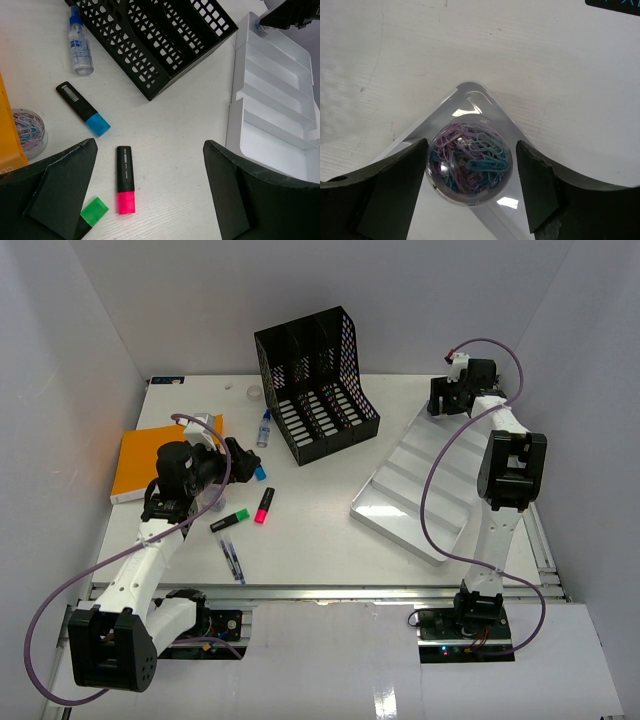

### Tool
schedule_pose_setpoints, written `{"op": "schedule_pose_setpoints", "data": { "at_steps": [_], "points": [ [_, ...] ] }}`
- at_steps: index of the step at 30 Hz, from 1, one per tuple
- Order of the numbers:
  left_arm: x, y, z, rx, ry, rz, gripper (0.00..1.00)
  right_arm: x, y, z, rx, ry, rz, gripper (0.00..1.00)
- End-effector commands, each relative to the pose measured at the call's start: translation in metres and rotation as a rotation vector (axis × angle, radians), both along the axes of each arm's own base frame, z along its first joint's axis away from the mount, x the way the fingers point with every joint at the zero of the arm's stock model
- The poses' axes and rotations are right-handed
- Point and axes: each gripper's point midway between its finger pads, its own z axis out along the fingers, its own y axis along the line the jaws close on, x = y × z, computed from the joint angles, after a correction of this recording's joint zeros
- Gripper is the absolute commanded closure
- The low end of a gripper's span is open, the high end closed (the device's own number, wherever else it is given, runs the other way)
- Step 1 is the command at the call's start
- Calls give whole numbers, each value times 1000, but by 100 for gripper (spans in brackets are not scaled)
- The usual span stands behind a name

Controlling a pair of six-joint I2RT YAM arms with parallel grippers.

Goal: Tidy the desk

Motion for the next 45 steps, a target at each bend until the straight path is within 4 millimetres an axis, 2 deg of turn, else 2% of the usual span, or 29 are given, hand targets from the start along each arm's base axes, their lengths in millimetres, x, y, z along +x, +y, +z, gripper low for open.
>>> {"op": "schedule_pose_setpoints", "data": {
  "at_steps": [1,3,5,8,10,11,13,15,17,18,21,23,26,32,38,45],
  "points": [
    [1,2,3,10,-13,4,2,8,-4,34,-6,-89,3,5],
    [2,3,1,11,-8,15,2,3,-4,42,-5,-98,9,3],
    [3,6,-2,12,2,34,2,-4,-3,60,0,-123,22,5],
    [2,11,-10,6,42,76,2,-21,4,74,4,-119,76,7],
    [-5,21,-29,11,132,147,2,-57,28,97,53,-121,223,8],
    [-11,26,-37,6,177,186,2,-83,47,106,101,-125,328,8],
    [-19,36,-46,-11,229,271,3,-132,85,141,204,-179,533,8],
    [-34,49,-63,-2,315,363,7,-196,122,132,327,-134,710,8],
    [-44,72,-73,3,347,519,10,-242,151,137,322,-163,821,8],
    [-51,81,-79,19,374,570,11,-265,161,121,334,-134,847,8],
    [-60,106,-92,84,438,720,12,-303,177,112,381,-139,885,9],
    [-61,110,-95,113,470,738,12,-310,178,105,389,-164,896,8],
    [-57,111,-108,158,527,735,10,-309,169,102,363,-173,869,9],
    [-38,114,-128,247,593,726,7,-315,163,100,391,-180,879,9],
    [-11,114,-131,296,575,696,13,-317,162,99,417,-177,888,9],
    [2,103,-151,309,628,618,19,-317,161,98,415,-177,888,9]
  ]
}}
